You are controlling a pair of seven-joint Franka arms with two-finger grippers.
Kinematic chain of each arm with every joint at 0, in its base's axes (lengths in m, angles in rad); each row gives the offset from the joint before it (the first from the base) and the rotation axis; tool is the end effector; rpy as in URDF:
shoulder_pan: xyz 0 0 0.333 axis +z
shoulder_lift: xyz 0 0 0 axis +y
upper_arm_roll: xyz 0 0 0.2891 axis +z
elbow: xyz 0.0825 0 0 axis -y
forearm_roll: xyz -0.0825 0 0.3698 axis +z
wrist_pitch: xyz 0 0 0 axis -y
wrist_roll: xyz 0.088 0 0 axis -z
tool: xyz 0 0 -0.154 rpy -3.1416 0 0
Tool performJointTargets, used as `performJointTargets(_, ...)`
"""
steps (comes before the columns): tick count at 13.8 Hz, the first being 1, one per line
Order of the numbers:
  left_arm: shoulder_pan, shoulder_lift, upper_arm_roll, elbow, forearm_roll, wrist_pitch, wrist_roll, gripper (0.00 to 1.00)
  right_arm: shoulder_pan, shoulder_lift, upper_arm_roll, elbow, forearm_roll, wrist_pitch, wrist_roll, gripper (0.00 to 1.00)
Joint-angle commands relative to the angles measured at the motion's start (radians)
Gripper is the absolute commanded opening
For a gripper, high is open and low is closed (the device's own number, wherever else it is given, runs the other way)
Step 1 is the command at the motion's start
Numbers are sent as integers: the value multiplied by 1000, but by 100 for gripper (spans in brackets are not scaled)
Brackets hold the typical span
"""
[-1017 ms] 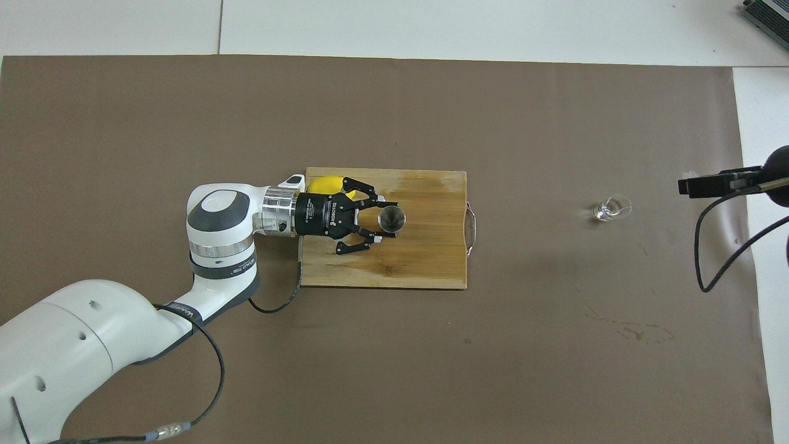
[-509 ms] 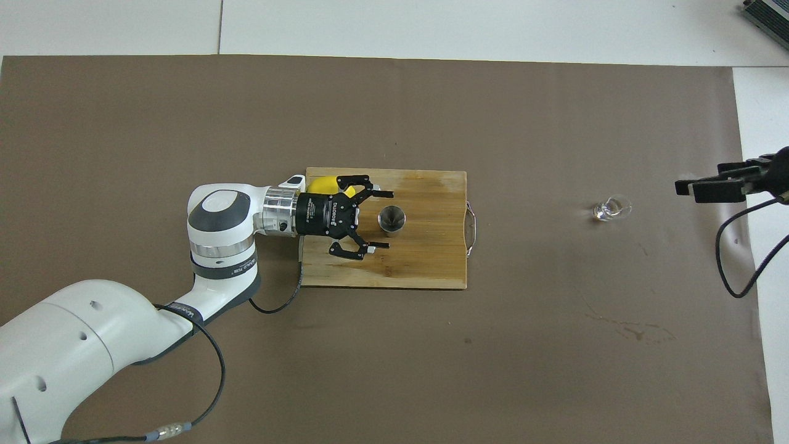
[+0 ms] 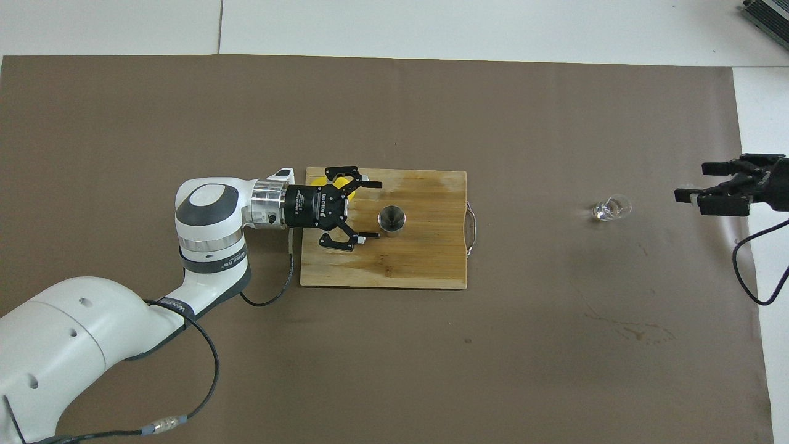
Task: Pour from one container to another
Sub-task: 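Open the left gripper while the right gripper moves toward the glass, then retract the left gripper while the right gripper reaches the glass cup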
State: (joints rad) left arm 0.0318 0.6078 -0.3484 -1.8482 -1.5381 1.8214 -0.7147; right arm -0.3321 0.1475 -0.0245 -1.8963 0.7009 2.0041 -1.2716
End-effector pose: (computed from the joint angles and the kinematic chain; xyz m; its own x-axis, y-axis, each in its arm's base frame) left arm 0.5514 -0.2997 0.2357 -0.0070 0.0163 -0.9998 0.9929 -0.1186 -0.0089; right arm 0.5702 -0.1413 0.3758 0.7542 0.4153 0.5086 0.6041 -0.7424 -0.2896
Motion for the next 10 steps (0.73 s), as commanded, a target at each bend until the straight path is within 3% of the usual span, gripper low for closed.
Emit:
performJointTargets(1, 46, -6, 5, 30, 73, -21, -38, 100, -45, 43, 11, -7, 74, -18, -170, 100)
performJointTargets(7, 105, -8, 3, 256, 361, -54, -144, 100, -85, 164, 12, -7, 189, -53, -539, 100)
performJointTargets(10, 103, -17, 5, 349, 507, -82, -144, 100, -107, 234, 12, -6, 256, -132, -672, 100)
